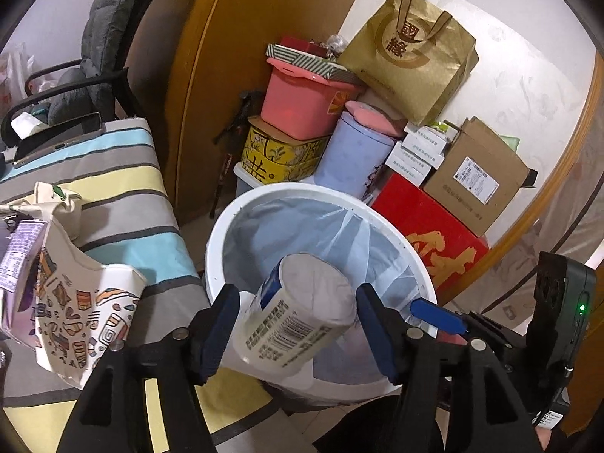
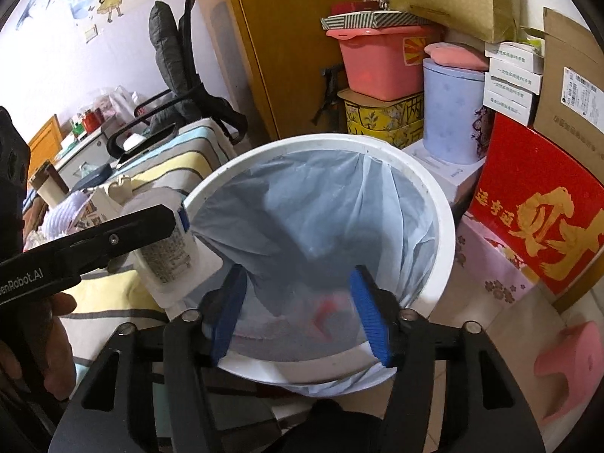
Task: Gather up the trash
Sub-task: 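Carry both cups over the trash bin and open both grippers, then move both tools back toward the table items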
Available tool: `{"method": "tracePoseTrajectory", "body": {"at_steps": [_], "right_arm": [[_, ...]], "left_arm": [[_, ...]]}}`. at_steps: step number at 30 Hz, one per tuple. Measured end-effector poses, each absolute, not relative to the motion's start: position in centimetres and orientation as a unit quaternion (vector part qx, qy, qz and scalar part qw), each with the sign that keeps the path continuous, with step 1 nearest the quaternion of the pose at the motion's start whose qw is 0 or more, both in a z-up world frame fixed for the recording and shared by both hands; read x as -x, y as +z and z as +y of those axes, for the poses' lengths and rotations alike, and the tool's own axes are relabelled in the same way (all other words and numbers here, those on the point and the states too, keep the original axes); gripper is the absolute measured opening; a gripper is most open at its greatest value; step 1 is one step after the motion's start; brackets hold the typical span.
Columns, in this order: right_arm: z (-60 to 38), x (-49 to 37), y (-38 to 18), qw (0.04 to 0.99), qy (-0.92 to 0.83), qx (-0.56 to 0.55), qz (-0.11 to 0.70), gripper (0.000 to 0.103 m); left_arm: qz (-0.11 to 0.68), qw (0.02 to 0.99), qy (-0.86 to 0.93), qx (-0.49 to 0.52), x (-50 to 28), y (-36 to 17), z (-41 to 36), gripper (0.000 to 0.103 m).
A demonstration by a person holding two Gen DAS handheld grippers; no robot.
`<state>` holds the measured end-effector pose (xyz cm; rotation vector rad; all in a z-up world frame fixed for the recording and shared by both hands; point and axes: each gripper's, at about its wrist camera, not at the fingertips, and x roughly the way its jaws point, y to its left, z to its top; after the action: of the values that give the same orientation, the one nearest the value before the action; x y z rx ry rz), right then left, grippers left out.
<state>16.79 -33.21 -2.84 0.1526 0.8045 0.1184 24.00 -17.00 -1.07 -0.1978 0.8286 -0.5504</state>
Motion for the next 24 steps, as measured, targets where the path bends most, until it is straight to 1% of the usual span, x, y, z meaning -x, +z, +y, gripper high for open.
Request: {"method": "tracePoseTrajectory", "body": {"at_steps": [10,15,19,24], "right_arm": [[-32.9,-15.8,-2.1,0.92,0.053,-0.069,0.382,0.06],[-32.9,-15.2,-1.8,0.92,0.047,-0.067,0.384,0.06],[-33.1,-14.4,-1.3,0.923,0.04,-0.065,0.378,0.06],[-33.1,-14.0,-0.9,0.926,0.04,-0.067,0.369,0.06]], "left_arm": [[0.384,0.881,-0.256,0.103,-23.0,-0.3,-15.7,0.064],[0.388,0.875,-0.274,0.097,-23.9,0.0,-17.1,0.064],[0.366,0.88,-0.288,0.093,-22.8,1.4,-17.5,0.064],[0.365,0.885,-0.271,0.097,-21.3,1.8,-16.2,0.064]]}}
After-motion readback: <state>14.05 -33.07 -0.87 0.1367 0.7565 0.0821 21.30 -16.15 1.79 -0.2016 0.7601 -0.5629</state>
